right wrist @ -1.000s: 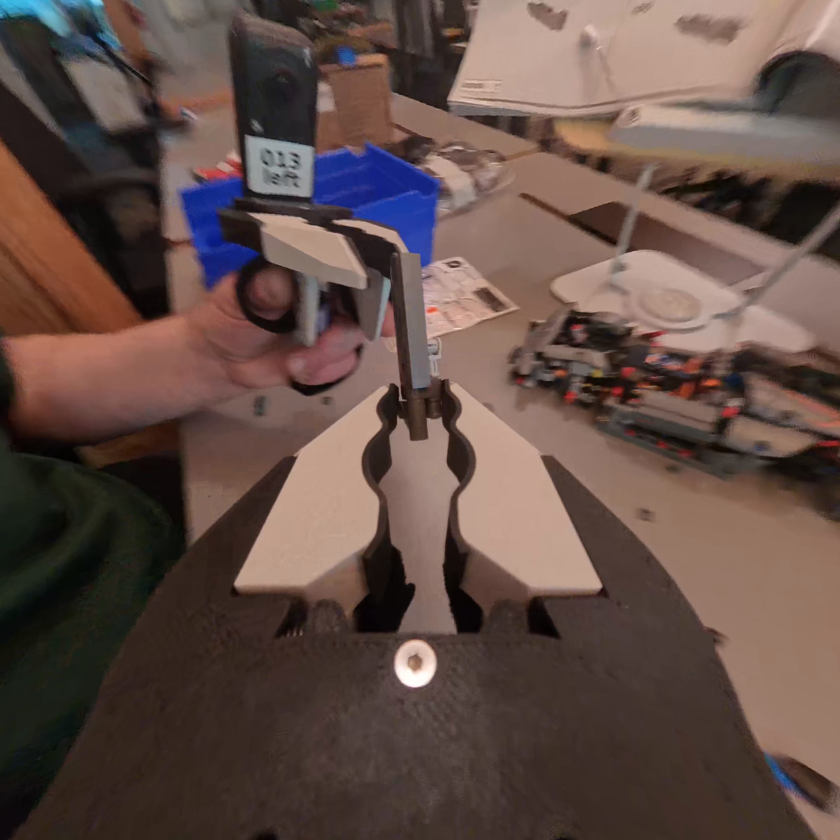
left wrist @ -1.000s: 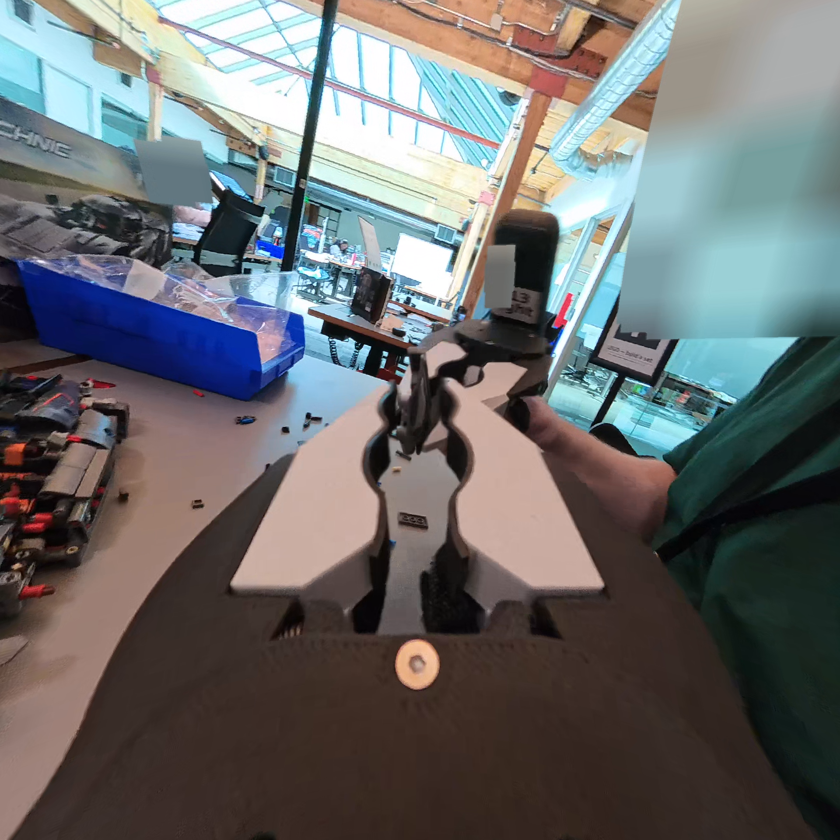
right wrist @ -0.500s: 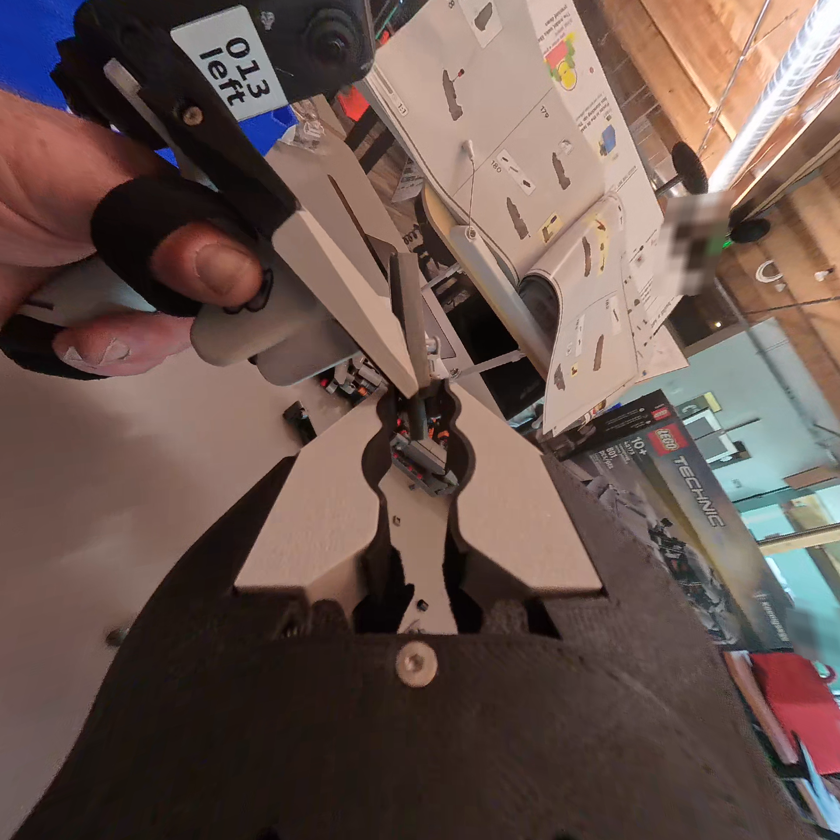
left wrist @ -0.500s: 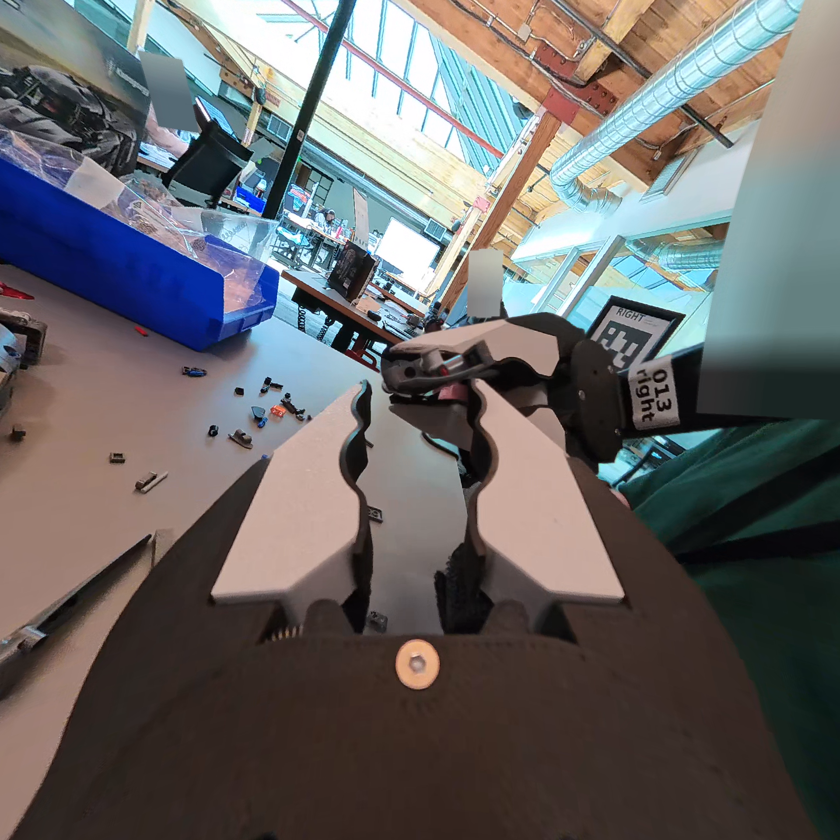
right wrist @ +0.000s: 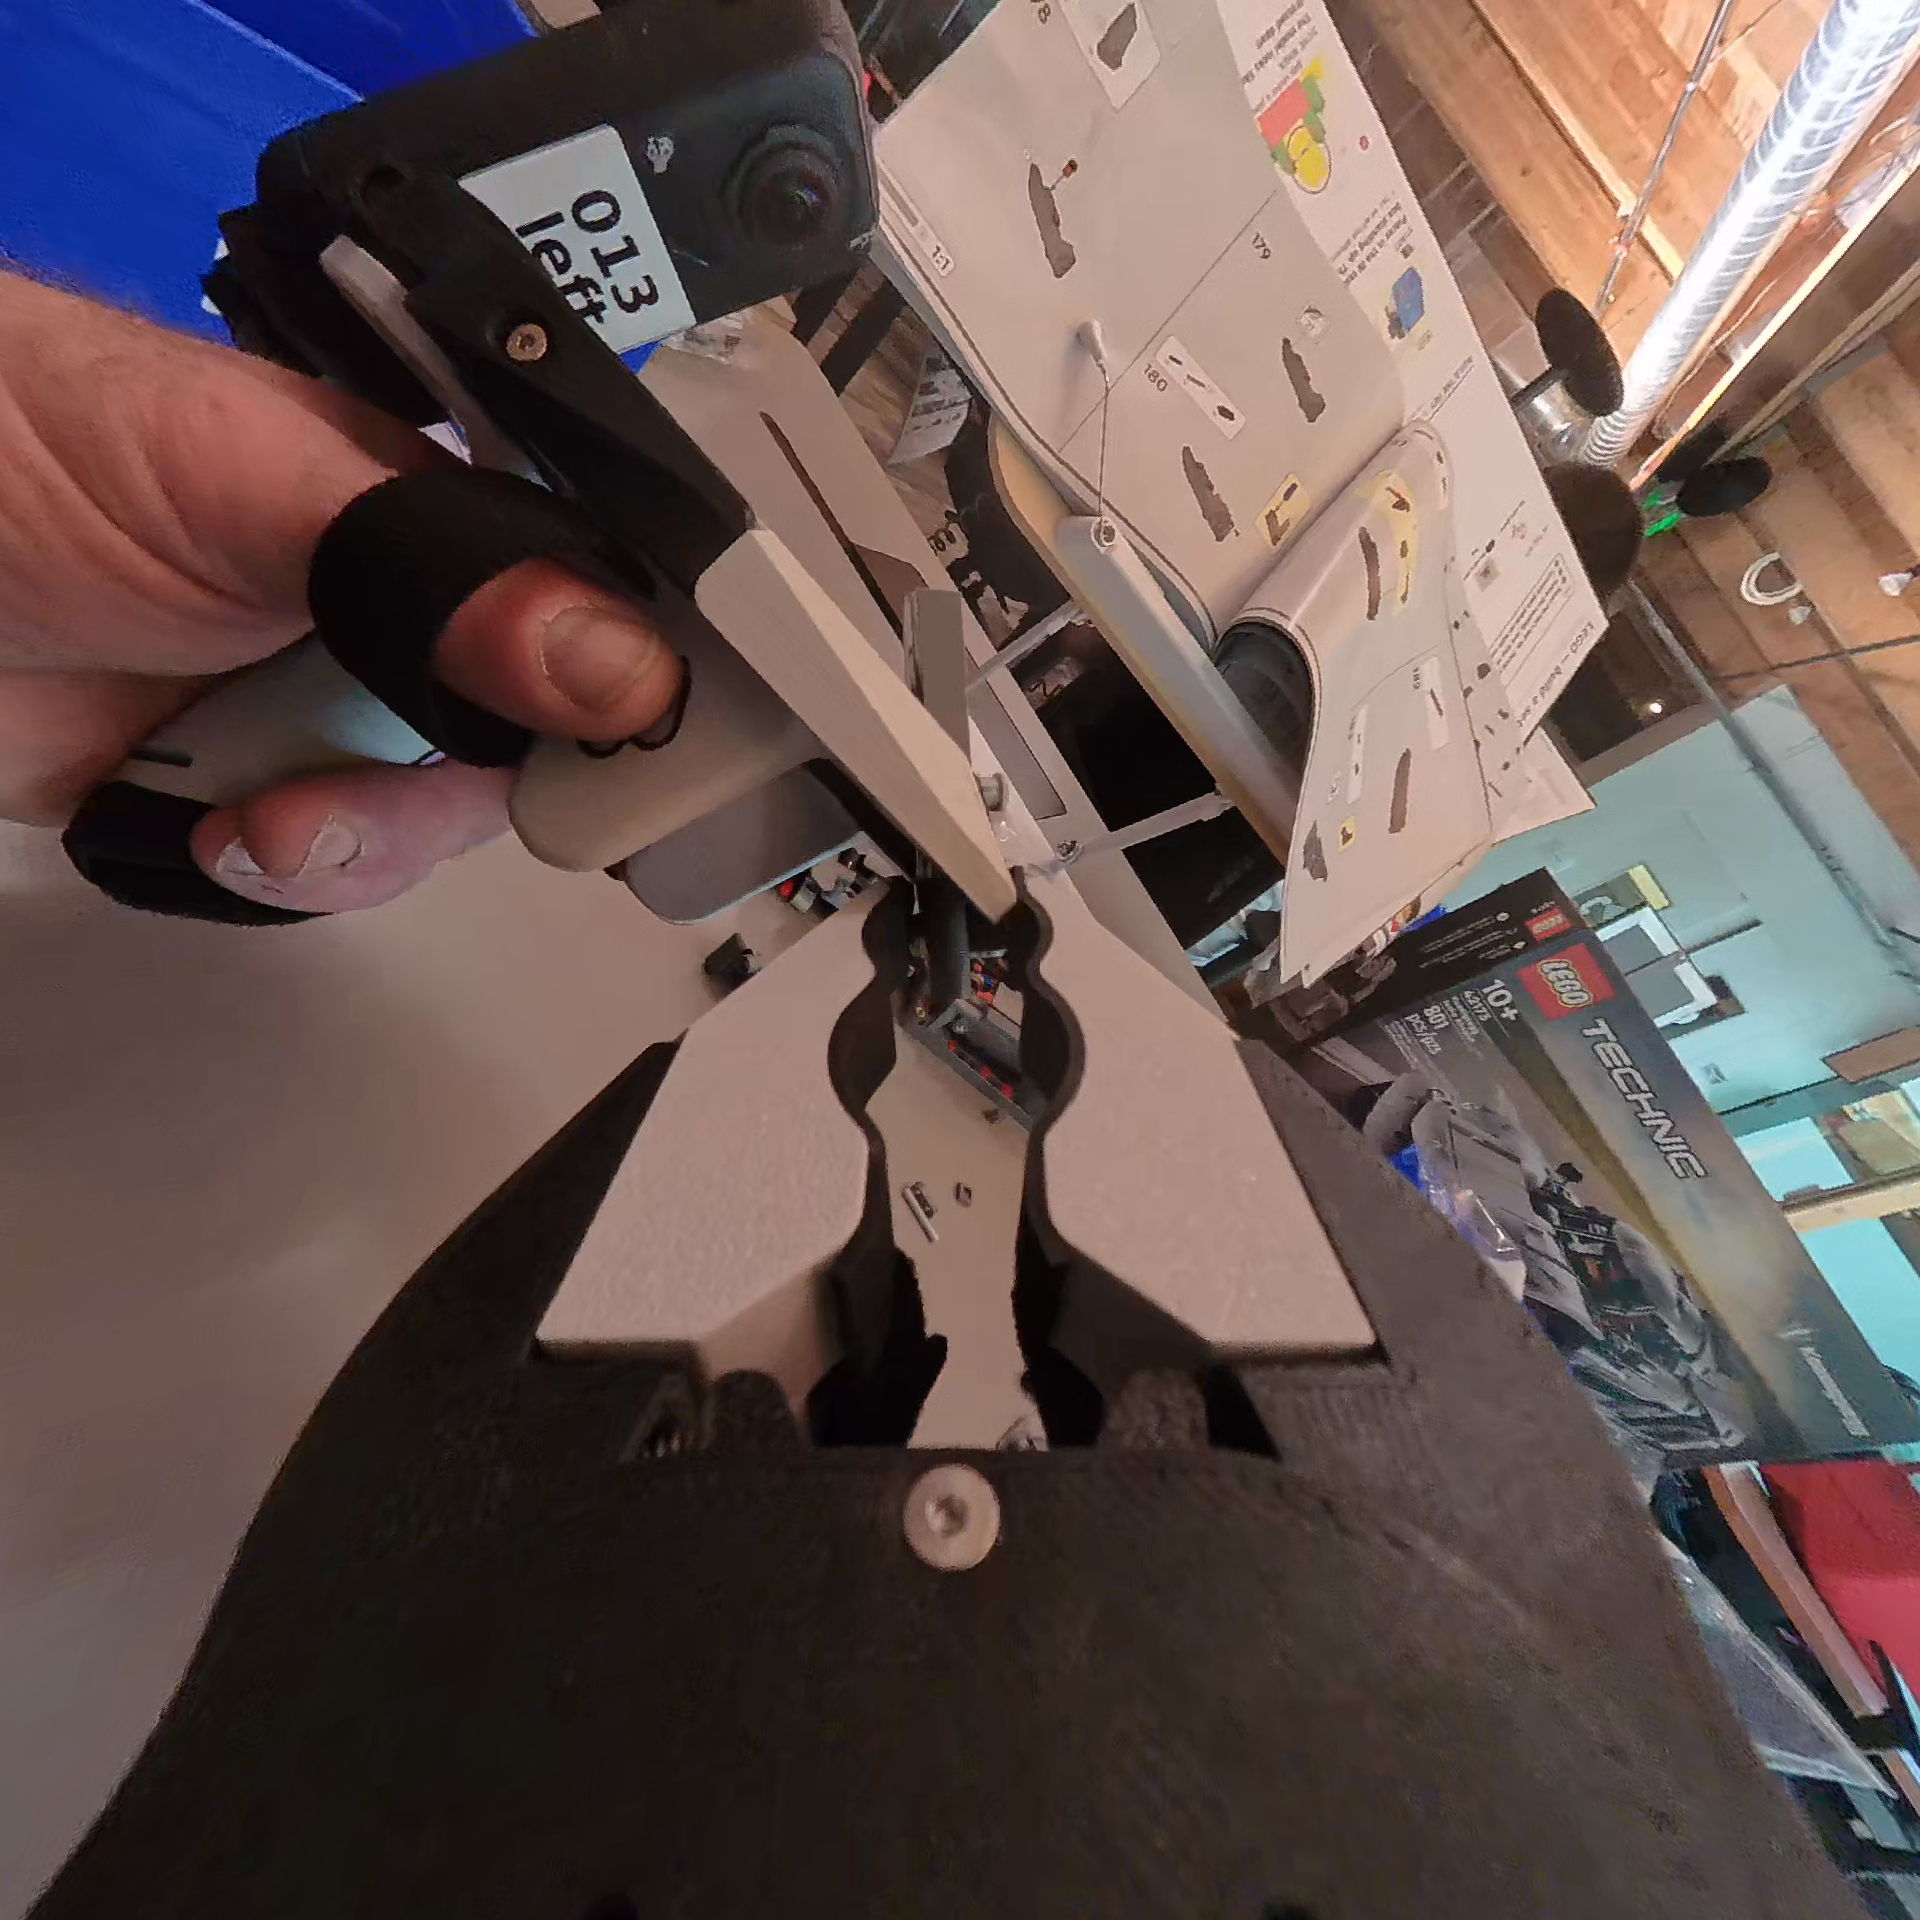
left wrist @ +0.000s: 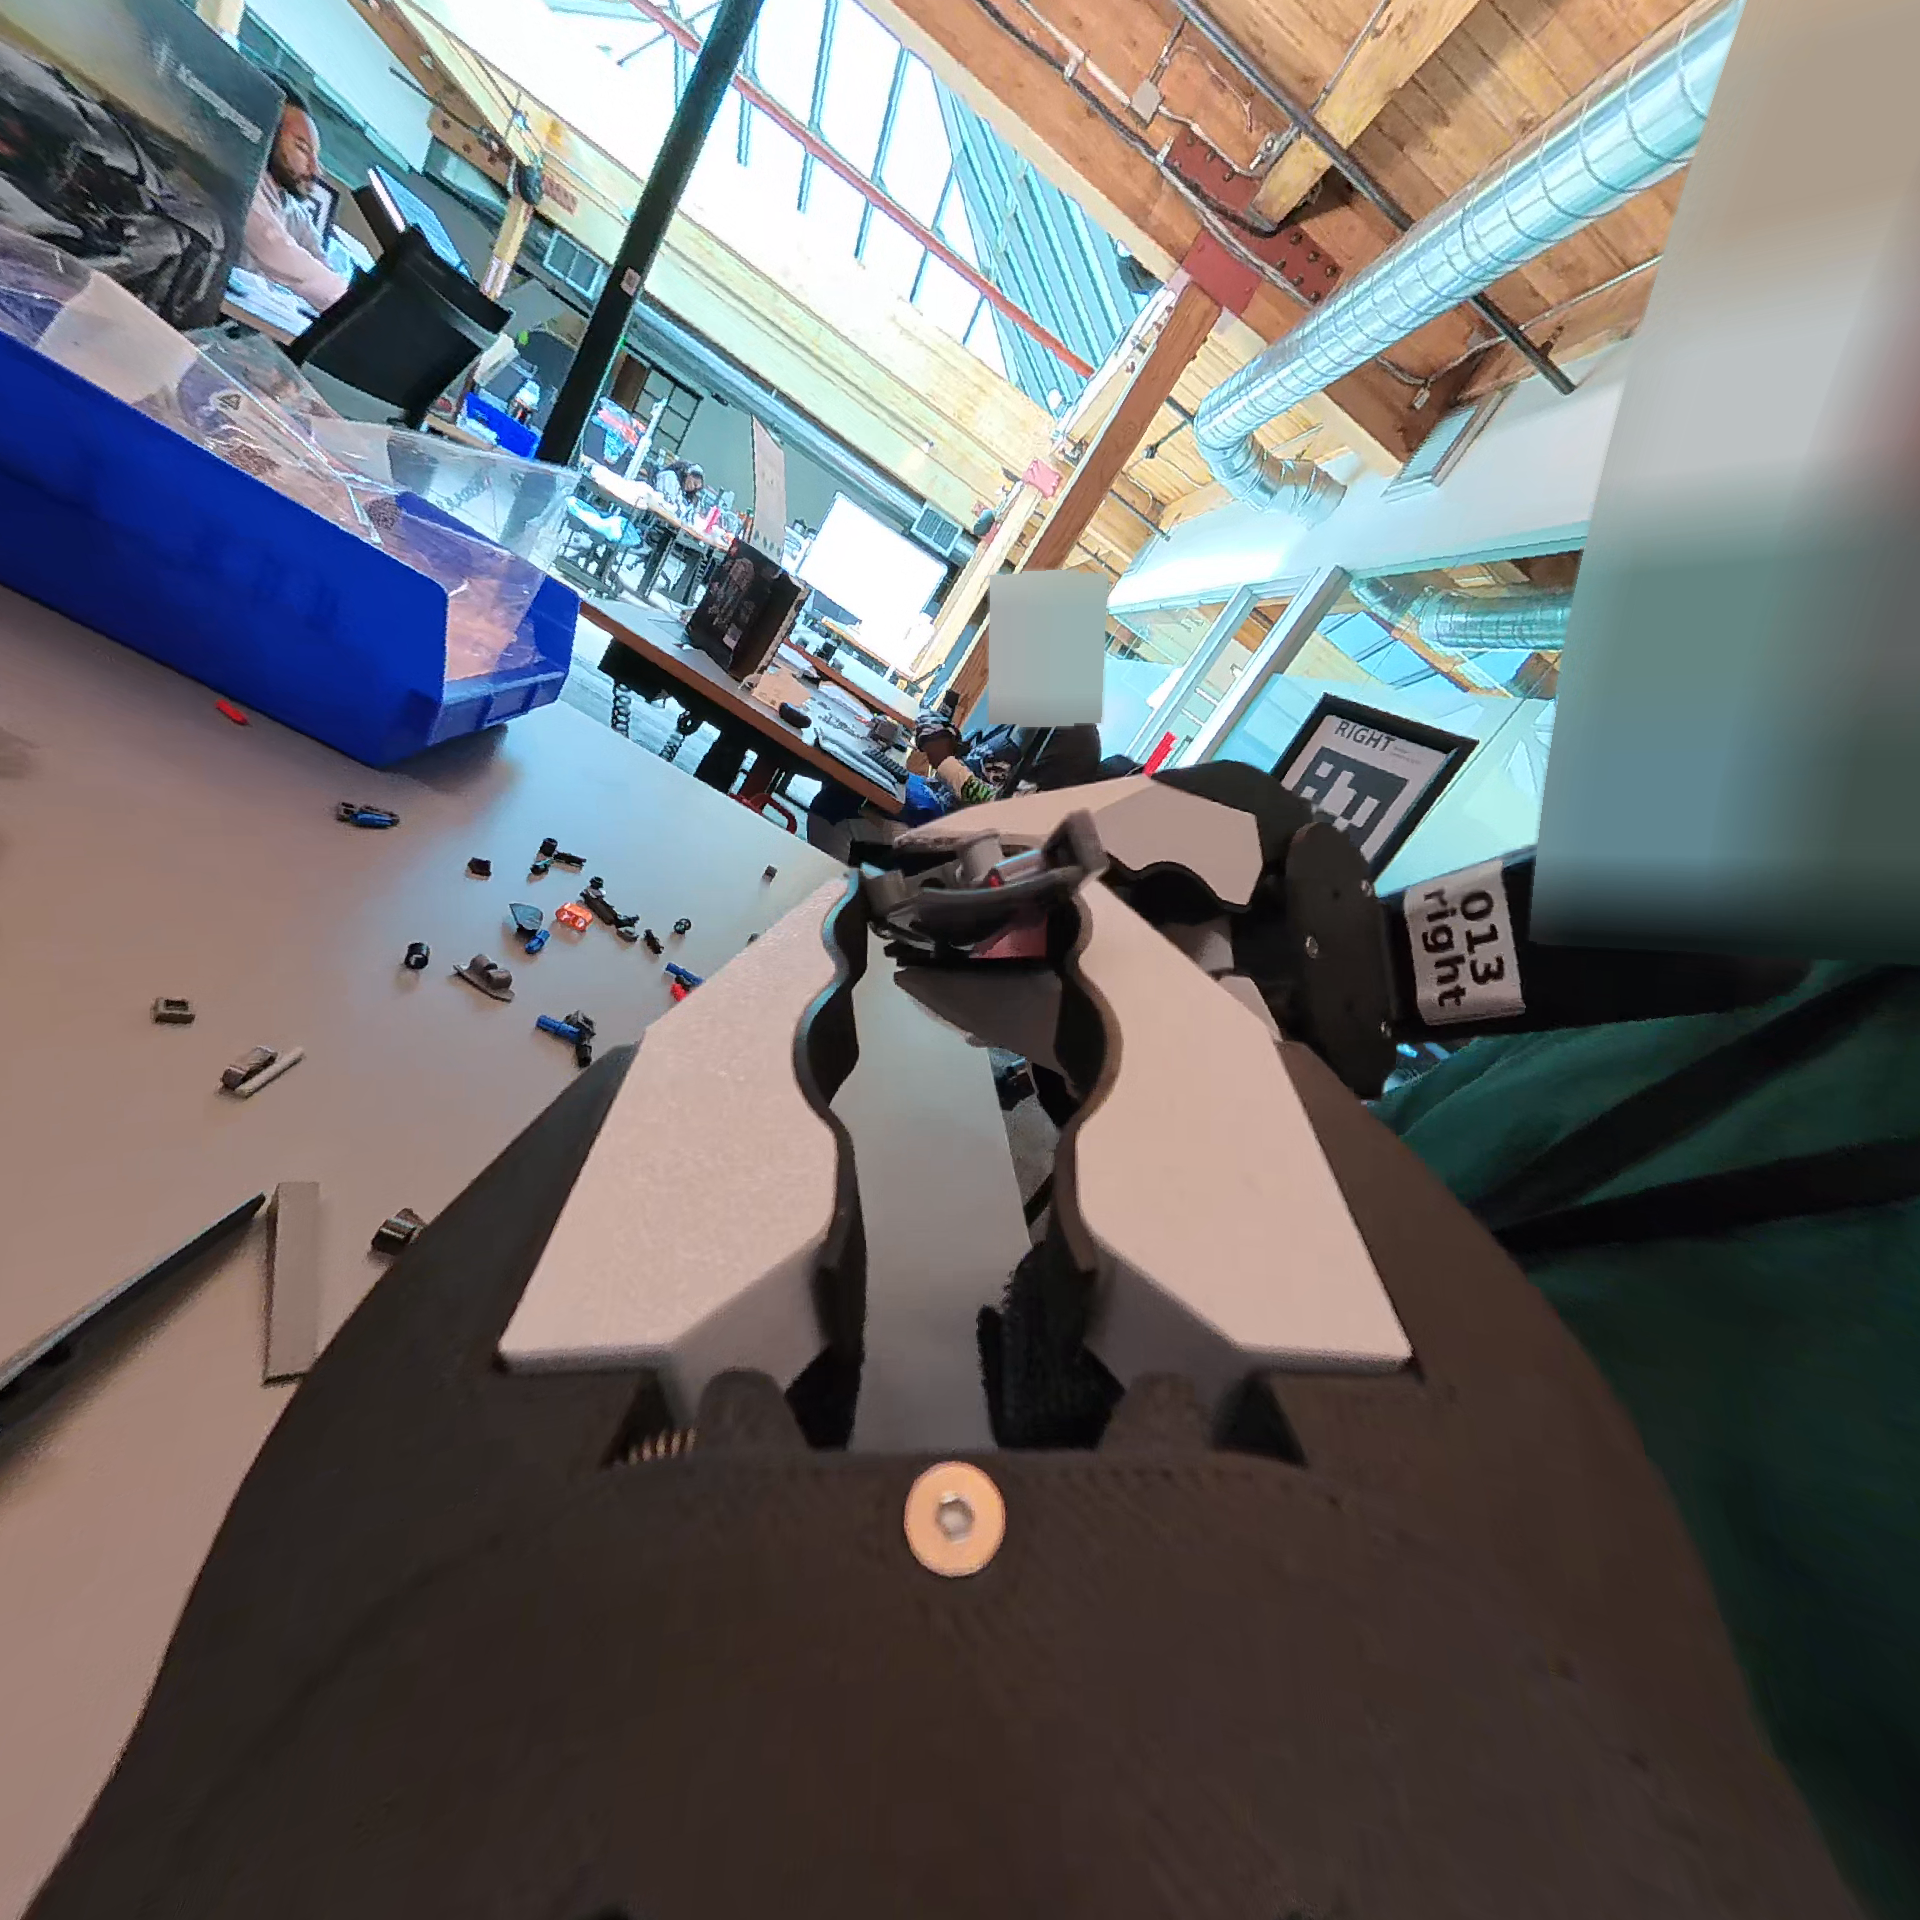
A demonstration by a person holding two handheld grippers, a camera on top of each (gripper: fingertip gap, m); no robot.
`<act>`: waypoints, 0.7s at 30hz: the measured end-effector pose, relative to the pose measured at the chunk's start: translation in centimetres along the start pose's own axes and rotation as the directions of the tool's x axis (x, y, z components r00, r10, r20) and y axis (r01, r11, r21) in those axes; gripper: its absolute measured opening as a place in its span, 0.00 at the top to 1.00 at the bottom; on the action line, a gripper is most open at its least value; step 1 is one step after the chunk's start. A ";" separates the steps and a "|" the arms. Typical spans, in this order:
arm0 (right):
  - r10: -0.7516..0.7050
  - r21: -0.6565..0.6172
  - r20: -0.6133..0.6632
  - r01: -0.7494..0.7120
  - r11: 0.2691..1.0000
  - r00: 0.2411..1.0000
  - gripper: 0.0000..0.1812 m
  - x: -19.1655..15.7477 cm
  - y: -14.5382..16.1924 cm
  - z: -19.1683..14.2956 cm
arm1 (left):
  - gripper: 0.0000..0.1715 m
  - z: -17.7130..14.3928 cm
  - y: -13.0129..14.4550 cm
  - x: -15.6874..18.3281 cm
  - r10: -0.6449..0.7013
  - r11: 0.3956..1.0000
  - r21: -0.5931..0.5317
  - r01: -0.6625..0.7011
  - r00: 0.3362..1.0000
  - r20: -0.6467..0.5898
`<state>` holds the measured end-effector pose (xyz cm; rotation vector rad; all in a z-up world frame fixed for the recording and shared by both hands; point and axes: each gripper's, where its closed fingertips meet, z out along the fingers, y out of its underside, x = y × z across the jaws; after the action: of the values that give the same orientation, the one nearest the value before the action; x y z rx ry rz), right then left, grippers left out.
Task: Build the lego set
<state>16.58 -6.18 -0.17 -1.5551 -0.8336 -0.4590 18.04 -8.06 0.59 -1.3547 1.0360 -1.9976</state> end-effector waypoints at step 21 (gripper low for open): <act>0.104 0.003 -0.051 -0.104 0.995 0.993 0.92 0.5 -0.4 -0.7 | 0.84 -0.3 -1.9 0.4 0.003 0.993 0.115 -0.005 1.000 0.015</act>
<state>16.74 -6.69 0.58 -1.5718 -0.7099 -0.4213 17.61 -7.20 2.30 -1.3030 0.9019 -2.0091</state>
